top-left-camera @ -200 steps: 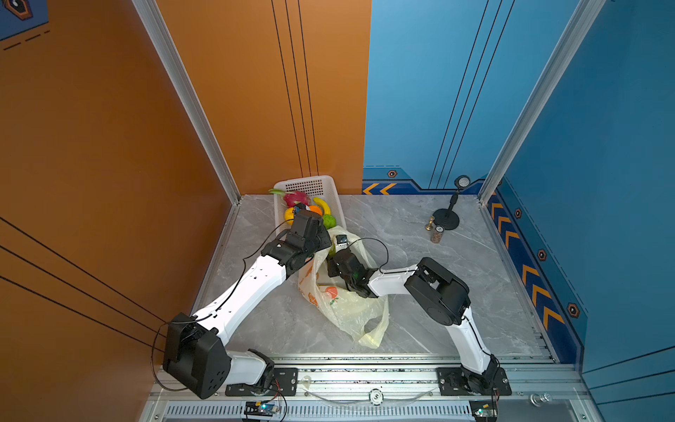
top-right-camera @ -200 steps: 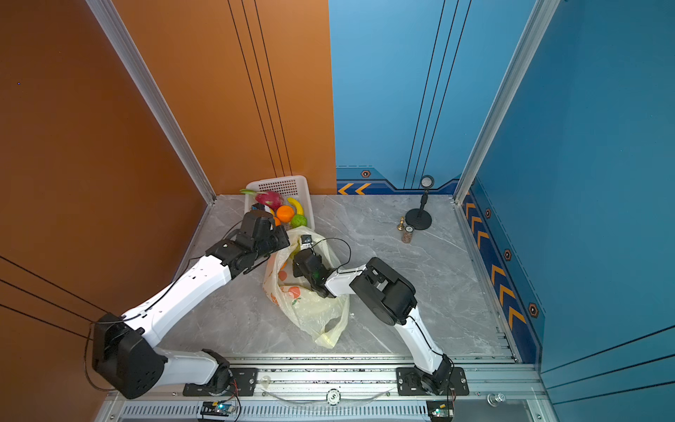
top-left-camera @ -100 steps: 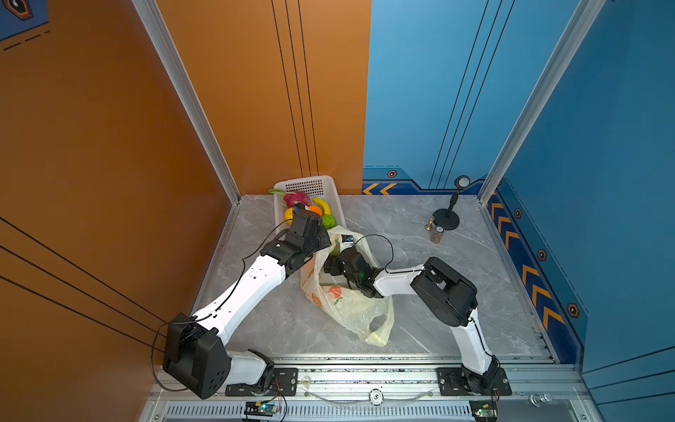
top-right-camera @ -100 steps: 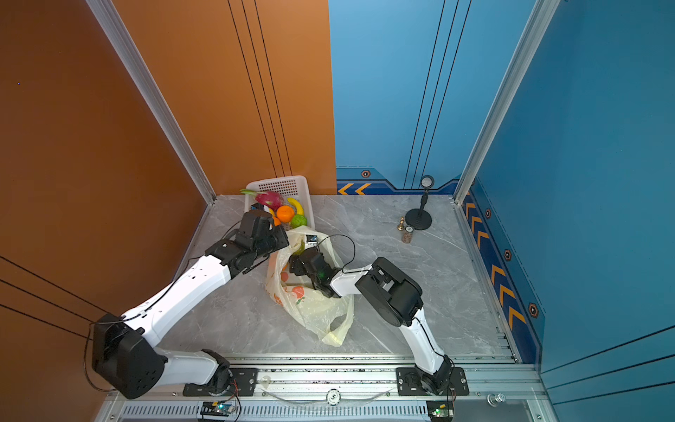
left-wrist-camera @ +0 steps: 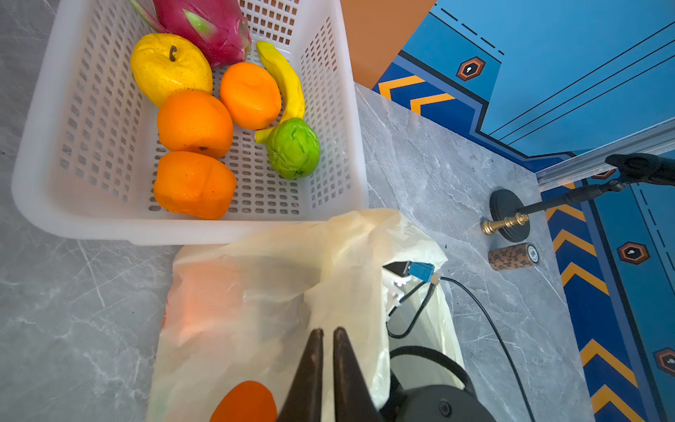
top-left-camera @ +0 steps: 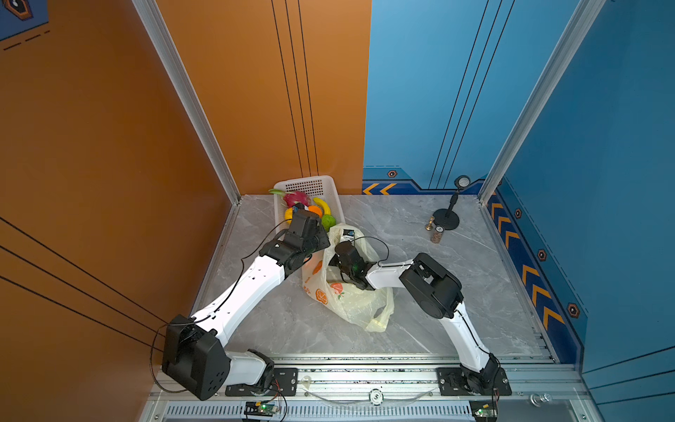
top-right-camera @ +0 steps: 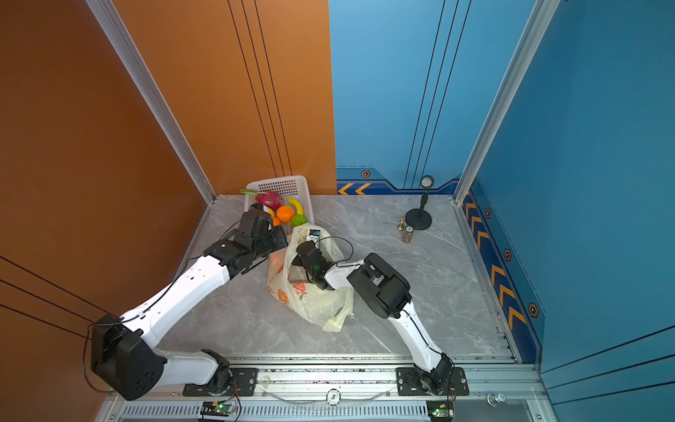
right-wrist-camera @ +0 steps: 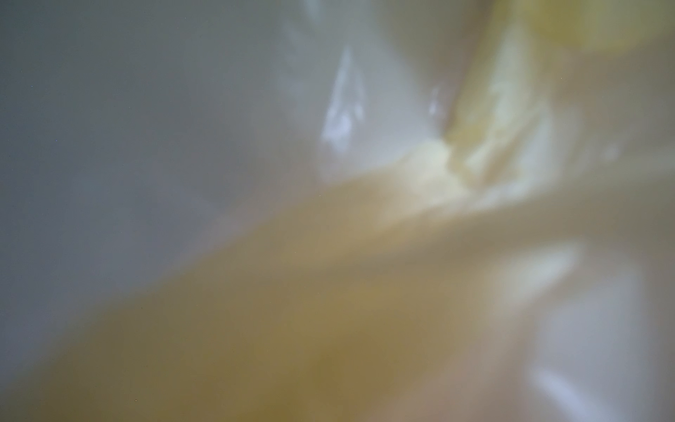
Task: Untie the knot of the plastic bag and take out the fruit
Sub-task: Pick up the fruit from the plastic bag.
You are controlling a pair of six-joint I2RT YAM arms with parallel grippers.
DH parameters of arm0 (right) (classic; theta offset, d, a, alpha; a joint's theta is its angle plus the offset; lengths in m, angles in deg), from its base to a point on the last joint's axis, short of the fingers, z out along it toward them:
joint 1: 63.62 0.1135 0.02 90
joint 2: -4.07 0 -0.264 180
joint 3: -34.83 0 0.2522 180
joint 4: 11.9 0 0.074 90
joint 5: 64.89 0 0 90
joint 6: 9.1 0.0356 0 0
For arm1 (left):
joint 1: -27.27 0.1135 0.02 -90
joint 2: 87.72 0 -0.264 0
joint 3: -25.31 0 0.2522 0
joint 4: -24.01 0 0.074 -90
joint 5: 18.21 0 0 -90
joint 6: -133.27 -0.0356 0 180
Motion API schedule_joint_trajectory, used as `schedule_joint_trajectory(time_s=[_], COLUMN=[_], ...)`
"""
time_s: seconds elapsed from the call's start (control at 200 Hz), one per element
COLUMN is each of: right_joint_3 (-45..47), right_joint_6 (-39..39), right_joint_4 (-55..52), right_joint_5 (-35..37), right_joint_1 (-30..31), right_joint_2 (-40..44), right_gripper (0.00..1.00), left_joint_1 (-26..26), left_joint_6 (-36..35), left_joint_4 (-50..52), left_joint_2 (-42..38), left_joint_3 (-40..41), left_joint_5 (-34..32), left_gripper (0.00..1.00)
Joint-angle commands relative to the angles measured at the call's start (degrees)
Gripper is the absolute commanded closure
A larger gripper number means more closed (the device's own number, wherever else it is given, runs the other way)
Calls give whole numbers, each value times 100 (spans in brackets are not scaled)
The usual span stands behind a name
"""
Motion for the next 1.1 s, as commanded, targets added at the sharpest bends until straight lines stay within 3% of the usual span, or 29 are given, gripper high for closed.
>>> schedule_joint_trajectory(time_s=[0.0, 0.145, 0.27, 0.35, 0.471, 0.596, 0.776, 0.911, 0.971, 1.096], right_joint_3=[125, 407, 675, 831, 1029, 1206, 1404, 1522, 1569, 1753], right_joint_6=[103, -69, -321, -465, -582, -584, -685, -763, -774, -861], right_joint_4=[-276, -53, 42, 16, -6, 33, 38, 16, 7, -37], right_joint_5=[-79, -231, -421, -498, -543, -608, -723, -745, -762, -776], right_joint_1=[-84, -114, -92, -74, -47, -55, -41, -35, -34, -9], right_joint_2=[-5, 278, 622, 842, 1107, 1328, 1633, 1775, 1833, 2047], right_gripper=[51, 65, 67, 67, 67, 68, 68, 69, 69, 69], left_joint_1=[50, 69, 84, 87, 67, -53, -31, -22, -30, 8], left_joint_6=[-109, -122, -150, -277, -357, -483, -600, -667, -661, -641], left_joint_4=[122, 121, 112, -3, -128, -96, 250, -139, -246, 52], left_joint_2=[-81, -29, 22, 67, 35, -110, 18, 158, 237, 354], left_joint_3=[60, 33, -10, -23, -53, 35, -35, -64, -60, -158], left_joint_5=[0, 14, 57, 435, 1431, 1671, 1351, 1830, 1916, 1486], left_gripper=[90, 90, 90, 88, 68, 48, 38, 31, 34, 57])
